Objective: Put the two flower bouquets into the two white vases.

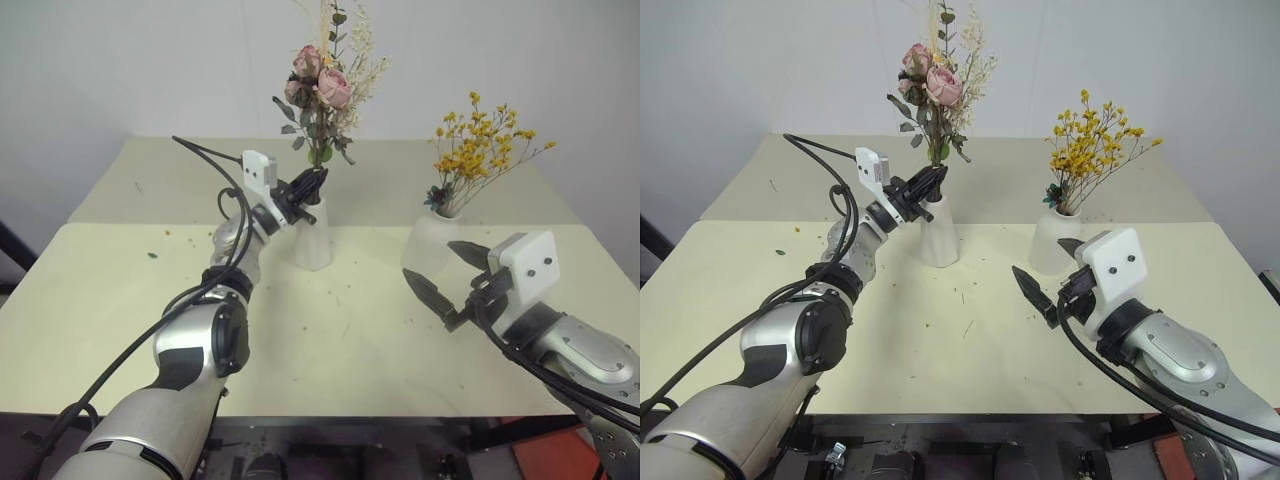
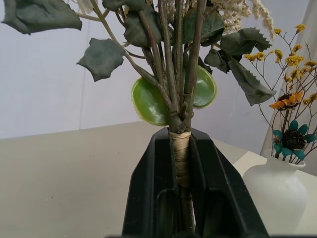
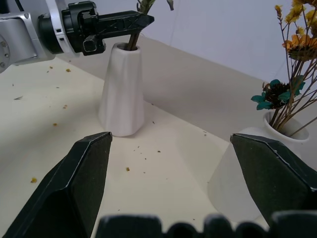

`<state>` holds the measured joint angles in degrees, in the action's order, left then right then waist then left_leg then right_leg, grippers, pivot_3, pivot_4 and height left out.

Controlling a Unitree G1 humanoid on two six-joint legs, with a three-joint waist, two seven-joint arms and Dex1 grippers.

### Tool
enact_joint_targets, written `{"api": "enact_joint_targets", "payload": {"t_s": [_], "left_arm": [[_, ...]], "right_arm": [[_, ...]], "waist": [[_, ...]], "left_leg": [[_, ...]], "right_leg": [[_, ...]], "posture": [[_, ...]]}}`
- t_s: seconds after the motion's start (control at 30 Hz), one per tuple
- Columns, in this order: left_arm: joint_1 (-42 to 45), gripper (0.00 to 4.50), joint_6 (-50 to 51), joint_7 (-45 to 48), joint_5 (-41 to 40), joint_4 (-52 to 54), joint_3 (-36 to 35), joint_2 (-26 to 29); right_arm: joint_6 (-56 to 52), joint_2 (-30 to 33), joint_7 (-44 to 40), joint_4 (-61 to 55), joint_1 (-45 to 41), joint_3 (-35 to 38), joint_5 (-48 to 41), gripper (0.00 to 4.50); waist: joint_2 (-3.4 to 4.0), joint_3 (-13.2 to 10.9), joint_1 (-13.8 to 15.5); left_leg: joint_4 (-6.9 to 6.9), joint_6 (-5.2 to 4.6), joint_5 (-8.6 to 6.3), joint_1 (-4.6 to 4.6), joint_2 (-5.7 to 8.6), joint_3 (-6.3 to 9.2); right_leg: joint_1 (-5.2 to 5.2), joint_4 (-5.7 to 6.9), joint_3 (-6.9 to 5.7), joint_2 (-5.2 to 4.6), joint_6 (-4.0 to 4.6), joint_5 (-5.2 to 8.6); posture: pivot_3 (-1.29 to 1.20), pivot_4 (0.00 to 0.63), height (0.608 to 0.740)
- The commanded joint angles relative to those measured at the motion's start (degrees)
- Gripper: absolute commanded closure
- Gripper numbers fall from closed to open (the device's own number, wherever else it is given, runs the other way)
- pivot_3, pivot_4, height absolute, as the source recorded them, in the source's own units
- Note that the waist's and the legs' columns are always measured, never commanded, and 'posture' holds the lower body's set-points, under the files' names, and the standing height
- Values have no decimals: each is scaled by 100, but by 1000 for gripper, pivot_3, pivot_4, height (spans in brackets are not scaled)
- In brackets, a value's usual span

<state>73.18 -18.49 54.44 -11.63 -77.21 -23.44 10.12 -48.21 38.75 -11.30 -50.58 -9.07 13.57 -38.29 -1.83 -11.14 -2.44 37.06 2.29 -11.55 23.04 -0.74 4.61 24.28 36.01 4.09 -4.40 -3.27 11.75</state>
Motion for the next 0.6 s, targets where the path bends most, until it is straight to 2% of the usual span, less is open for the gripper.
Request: {"api": "enact_joint_targets", "payload": {"t_s": [0.03, 0.47, 0.5, 0.6], "left_arm": [[77, 4374, -82, 119, -128, 225, -33, 77], [-64, 177, -69, 665, -177, 321, 26, 190], [-85, 15, -55, 724, -173, 332, 41, 201], [-174, 15, -59, 855, -185, 370, 68, 224]], "right_arm": [[182, -39, -53, -18, -152, -35, 113, 0], [307, -161, -268, 167, -214, -226, 419, 0], [318, -170, -283, 179, -215, -233, 437, 0], [354, -226, -320, 205, -207, -243, 449, 0]], "waist": [[0, 0, -3], [0, 0, -4], [0, 0, -6], [0, 0, -3]], "left_leg": [[0, 0, 0, 0, 0, 0], [0, 0, 0, -3, 0, 0], [0, 0, 0, -3, 0, 0], [0, 0, 0, -3, 0, 0]], "right_leg": [[0, 1, 0, 0, 0, 0], [-1, 1, 0, 0, 0, 0], [-1, 1, 0, 0, 0, 0], [-1, 2, 0, 0, 0, 0]], "posture": [[0, 150, 740], [0, 150, 740], [0, 150, 740], [0, 150, 740]]}}
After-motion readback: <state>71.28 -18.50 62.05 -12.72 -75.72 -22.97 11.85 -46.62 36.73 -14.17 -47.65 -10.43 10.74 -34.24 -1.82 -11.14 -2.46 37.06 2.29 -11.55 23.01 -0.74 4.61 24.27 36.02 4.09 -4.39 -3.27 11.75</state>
